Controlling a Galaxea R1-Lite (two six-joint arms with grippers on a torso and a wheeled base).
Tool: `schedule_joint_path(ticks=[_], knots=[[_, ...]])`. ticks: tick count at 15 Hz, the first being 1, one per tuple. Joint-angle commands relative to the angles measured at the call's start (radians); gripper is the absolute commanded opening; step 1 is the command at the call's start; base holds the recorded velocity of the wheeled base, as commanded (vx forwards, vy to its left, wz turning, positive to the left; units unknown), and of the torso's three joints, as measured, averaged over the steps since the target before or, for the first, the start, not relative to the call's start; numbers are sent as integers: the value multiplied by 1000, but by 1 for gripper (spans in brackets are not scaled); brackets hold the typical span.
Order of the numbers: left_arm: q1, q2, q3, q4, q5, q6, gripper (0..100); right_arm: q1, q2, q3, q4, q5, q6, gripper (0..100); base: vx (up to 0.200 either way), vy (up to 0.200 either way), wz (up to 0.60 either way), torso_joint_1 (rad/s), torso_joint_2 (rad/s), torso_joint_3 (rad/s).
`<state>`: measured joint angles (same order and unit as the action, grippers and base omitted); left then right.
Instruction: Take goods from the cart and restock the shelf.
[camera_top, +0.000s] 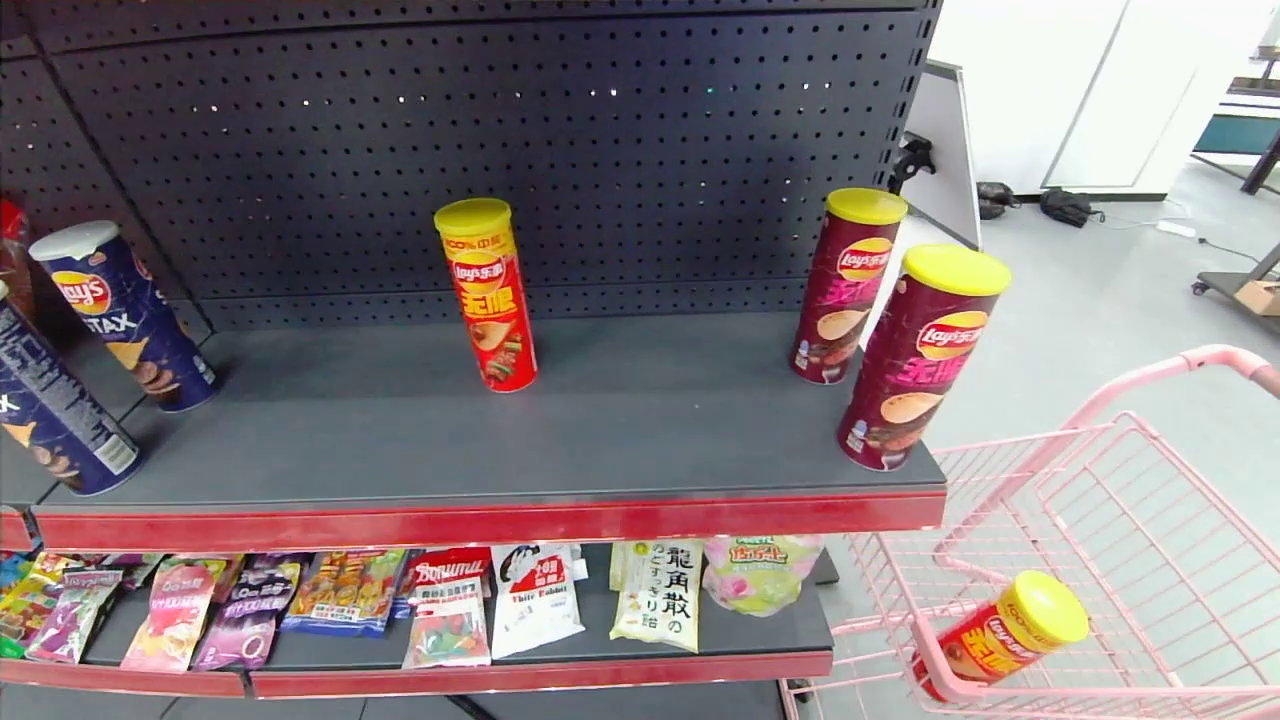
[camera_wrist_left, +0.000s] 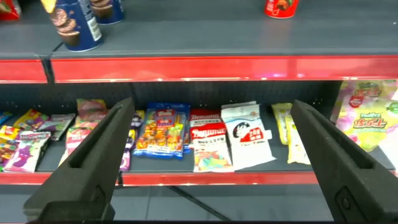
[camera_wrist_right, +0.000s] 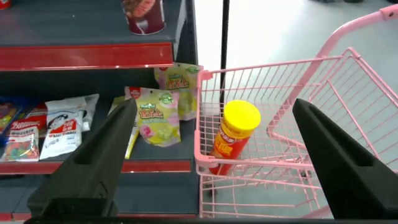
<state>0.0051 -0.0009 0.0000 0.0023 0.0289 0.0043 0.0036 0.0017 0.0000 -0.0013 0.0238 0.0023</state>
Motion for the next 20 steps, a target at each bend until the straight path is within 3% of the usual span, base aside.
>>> schedule_joint_path(ticks=[1, 9, 20], knots=[[-1, 1, 0, 1, 2, -1, 100, -1, 0, 0, 0, 1, 1, 100, 0, 0, -600, 2, 2, 7], [-1, 1, 0, 1, 2, -1, 100, -1, 0, 0, -2, 1, 2, 100, 0, 0, -600, 1, 2, 2], [-1, 1, 0, 1, 2, -3, 100, -1, 0, 0, 0, 1, 4, 100, 0, 0, 0, -22, 44, 28]])
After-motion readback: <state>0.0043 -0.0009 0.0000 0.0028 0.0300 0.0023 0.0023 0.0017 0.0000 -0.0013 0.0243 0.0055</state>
